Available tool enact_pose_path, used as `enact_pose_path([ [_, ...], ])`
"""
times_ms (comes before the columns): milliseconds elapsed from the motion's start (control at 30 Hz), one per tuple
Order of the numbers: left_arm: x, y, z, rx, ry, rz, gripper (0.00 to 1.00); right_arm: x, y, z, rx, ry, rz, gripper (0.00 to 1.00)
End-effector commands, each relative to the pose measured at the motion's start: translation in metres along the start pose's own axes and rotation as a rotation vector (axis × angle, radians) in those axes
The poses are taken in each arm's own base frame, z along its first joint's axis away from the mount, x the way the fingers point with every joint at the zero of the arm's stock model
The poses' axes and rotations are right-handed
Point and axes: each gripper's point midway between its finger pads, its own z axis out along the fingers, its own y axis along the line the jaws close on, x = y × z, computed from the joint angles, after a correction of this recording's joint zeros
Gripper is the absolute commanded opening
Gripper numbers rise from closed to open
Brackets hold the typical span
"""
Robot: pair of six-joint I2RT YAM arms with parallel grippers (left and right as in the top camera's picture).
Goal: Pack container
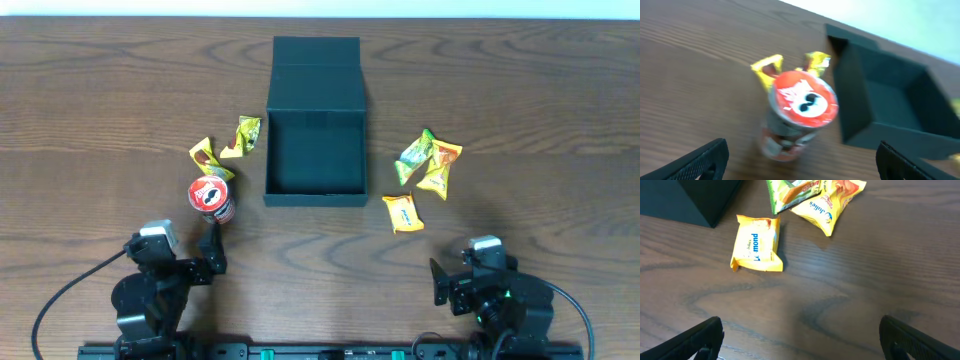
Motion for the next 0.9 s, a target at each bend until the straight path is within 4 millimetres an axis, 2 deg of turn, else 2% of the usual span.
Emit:
enact_pose_path([
  [0,0.014,-0.034,-0.002,0.207,0.07,-0.085,0.95,0.002,0.002,0.002,-0.011,0.001,-0.009,0.99],
  [67,0.011,-0.047,-0.005,0.282,0.064,-0.055,0.95,0.002,0.002,0.002,-0.011,0.001,-0.009,0.99],
  [200,-0.002,-0.05,-0.01,0.273,0.032,-0.025,0.95,0.002,0.002,0.002,-0.011,0.001,-0.009,0.99],
  [433,-0.056,-0.037,-0.022,0.088,-0.032,0.081,0.95,0.002,0.002,0.002,-0.011,0.001,-0.009,0.99],
  [667,-0.082,-0.03,-0.013,-0.023,0.167,0.104,0.95,0.002,0.002,0.002,-0.011,0.001,-0.009,0.99],
  [867,-0.098,-0.028,0.012,-0.054,0.419,0.121,0.95,0.002,0.002,0.002,-0.011,0.001,-0.009,0.99],
])
